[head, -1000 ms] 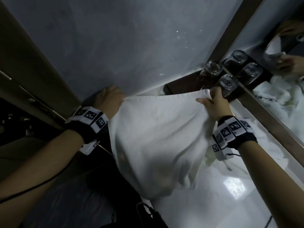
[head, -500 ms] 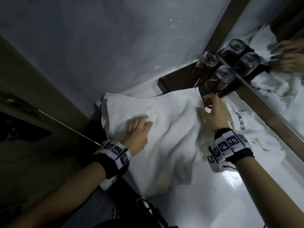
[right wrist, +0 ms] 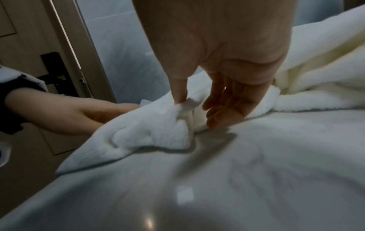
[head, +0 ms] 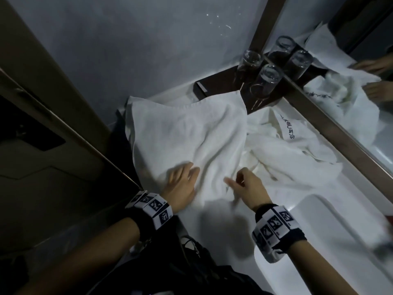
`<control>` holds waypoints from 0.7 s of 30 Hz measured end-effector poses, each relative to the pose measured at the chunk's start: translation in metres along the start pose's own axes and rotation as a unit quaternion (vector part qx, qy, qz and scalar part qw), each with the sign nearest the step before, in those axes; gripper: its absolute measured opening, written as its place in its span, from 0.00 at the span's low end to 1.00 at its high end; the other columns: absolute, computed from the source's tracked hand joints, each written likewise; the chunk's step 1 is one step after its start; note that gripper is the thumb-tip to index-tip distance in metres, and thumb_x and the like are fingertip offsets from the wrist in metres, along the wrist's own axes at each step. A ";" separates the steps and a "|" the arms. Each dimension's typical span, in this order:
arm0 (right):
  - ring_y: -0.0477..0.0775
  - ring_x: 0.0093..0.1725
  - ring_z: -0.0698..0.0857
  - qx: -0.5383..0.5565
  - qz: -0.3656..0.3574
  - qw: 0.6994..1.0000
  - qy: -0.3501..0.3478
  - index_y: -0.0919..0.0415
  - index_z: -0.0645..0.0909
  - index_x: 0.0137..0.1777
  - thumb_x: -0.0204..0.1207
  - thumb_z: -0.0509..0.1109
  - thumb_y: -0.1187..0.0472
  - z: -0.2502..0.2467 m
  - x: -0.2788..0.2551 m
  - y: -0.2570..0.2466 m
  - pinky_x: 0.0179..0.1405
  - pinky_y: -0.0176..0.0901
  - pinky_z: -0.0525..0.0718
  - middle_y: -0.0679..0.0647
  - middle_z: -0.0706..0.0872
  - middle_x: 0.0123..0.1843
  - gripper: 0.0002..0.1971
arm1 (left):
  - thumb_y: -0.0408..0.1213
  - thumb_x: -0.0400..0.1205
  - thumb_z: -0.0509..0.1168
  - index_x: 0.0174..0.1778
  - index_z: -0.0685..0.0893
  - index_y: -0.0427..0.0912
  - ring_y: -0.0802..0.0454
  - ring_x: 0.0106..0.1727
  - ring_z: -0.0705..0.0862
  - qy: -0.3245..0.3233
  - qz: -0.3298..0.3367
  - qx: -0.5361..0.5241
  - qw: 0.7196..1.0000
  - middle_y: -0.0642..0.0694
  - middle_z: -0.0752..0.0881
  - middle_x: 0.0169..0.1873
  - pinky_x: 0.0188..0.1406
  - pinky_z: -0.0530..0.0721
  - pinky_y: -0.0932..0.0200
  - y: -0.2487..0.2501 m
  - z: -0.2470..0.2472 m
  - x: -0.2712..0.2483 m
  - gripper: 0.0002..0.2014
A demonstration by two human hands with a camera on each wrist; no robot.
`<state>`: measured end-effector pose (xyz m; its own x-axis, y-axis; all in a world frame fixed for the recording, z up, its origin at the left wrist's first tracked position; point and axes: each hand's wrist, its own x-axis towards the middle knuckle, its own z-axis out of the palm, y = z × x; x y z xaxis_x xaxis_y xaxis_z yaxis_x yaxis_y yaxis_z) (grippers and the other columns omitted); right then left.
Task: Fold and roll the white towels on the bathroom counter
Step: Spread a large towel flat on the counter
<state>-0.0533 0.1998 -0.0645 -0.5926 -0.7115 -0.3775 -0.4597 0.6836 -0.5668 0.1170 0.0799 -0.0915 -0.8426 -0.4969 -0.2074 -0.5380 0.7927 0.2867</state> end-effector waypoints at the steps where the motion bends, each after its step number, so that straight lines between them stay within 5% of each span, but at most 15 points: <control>1: 0.54 0.37 0.78 -0.029 0.012 0.999 -0.016 0.59 0.70 0.39 0.74 0.67 0.44 0.004 -0.006 0.001 0.37 0.45 0.75 0.50 0.77 0.35 0.18 | 0.35 0.79 0.57 0.74 0.60 0.43 0.44 0.77 0.59 -0.001 -0.005 -0.002 1.000 0.41 0.60 0.76 0.76 0.57 0.46 0.002 0.002 -0.004 0.27; 7: 0.55 0.38 0.80 -0.113 0.083 0.989 -0.057 0.56 0.70 0.38 0.72 0.63 0.46 0.018 -0.030 -0.004 0.36 0.43 0.73 0.51 0.80 0.37 0.13 | 0.37 0.80 0.56 0.79 0.54 0.43 0.46 0.81 0.50 -0.023 -0.023 -0.047 0.998 0.40 0.48 0.81 0.80 0.46 0.48 0.009 0.013 -0.027 0.31; 10: 0.58 0.36 0.75 -0.085 0.006 0.996 -0.015 0.59 0.65 0.36 0.73 0.65 0.57 0.015 -0.037 -0.002 0.30 0.45 0.67 0.52 0.73 0.32 0.12 | 0.37 0.80 0.56 0.80 0.52 0.43 0.49 0.83 0.47 -0.027 -0.018 -0.060 0.998 0.42 0.47 0.82 0.81 0.43 0.50 0.007 0.012 -0.029 0.32; 12: 0.57 0.33 0.72 -0.027 -0.066 0.997 0.043 0.61 0.64 0.34 0.74 0.66 0.64 0.010 -0.041 0.003 0.28 0.44 0.64 0.53 0.71 0.30 0.13 | 0.38 0.79 0.58 0.80 0.54 0.44 0.48 0.82 0.49 -0.039 -0.019 -0.074 0.996 0.42 0.48 0.82 0.81 0.46 0.50 0.005 0.007 -0.027 0.32; 15: 0.54 0.35 0.77 0.134 -0.106 0.981 0.090 0.68 0.77 0.42 0.76 0.65 0.71 -0.003 -0.045 0.010 0.32 0.33 0.70 0.53 0.79 0.32 0.02 | 0.38 0.79 0.59 0.80 0.56 0.45 0.46 0.82 0.51 -0.067 -0.025 -0.087 0.994 0.44 0.49 0.82 0.82 0.49 0.49 0.000 0.002 -0.025 0.33; 18: 0.40 0.41 0.84 0.330 -0.096 0.937 0.060 0.65 0.81 0.50 0.76 0.62 0.77 -0.019 -0.047 0.011 0.45 0.31 0.82 0.42 0.87 0.37 0.10 | 0.38 0.78 0.59 0.80 0.55 0.47 0.42 0.82 0.51 -0.085 -0.035 -0.090 0.992 0.46 0.48 0.82 0.82 0.51 0.47 0.000 0.002 -0.024 0.33; 21: 0.47 0.42 0.83 0.337 -0.103 0.936 0.021 0.60 0.80 0.47 0.78 0.59 0.77 -0.031 -0.048 0.015 0.46 0.38 0.83 0.49 0.85 0.39 0.13 | 0.38 0.78 0.59 0.80 0.55 0.47 0.43 0.82 0.51 -0.087 -0.037 -0.086 0.992 0.45 0.48 0.82 0.82 0.50 0.48 0.003 0.000 -0.024 0.33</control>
<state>-0.0522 0.2496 -0.0318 -0.5686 -0.8007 -0.1884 -0.0542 0.2649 -0.9627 0.1359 0.0939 -0.0859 -0.7928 -0.4709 -0.3869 -0.6059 0.6771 0.4176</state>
